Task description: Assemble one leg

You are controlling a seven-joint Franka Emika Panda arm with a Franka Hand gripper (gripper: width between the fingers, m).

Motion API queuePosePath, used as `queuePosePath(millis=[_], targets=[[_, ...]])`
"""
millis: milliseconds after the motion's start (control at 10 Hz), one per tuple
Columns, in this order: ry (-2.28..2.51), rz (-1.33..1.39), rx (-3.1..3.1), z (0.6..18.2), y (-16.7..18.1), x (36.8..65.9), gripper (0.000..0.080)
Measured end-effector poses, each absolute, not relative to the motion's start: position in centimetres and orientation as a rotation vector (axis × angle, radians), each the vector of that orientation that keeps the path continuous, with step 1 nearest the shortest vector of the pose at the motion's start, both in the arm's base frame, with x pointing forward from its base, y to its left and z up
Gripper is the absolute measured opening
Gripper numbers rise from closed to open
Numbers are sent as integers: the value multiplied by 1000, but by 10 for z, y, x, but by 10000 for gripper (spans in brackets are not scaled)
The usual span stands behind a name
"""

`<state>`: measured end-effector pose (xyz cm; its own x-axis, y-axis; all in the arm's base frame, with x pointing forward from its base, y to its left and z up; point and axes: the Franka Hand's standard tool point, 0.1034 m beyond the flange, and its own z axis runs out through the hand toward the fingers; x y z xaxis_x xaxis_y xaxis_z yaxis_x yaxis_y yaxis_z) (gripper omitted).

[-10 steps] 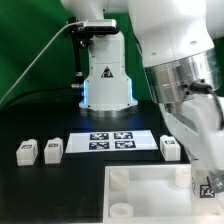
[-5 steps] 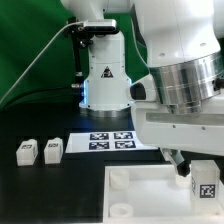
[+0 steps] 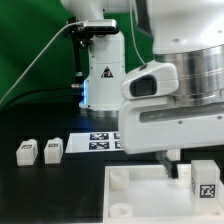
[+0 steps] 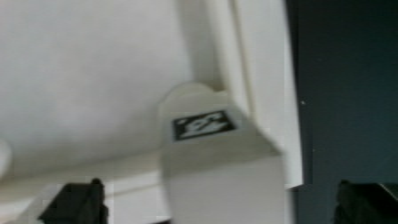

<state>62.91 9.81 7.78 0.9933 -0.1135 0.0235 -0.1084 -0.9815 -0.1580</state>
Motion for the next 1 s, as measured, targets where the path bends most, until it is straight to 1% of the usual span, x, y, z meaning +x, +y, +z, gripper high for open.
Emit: queuePosePath(millis=[100,200,300,600,700,900,1000], targets=[[264,-39,-2973,78,99,629,649],[255,-40,-2974,78,99,629,520],[383,-30,-2957,78,100,629,384],[714,-2,-2895,78,101,629,384],[906,18,-2835,78,102,629,294],[1494,150,-2572,78,104,631,294],[1820,168,-2354,76,107,629,294]])
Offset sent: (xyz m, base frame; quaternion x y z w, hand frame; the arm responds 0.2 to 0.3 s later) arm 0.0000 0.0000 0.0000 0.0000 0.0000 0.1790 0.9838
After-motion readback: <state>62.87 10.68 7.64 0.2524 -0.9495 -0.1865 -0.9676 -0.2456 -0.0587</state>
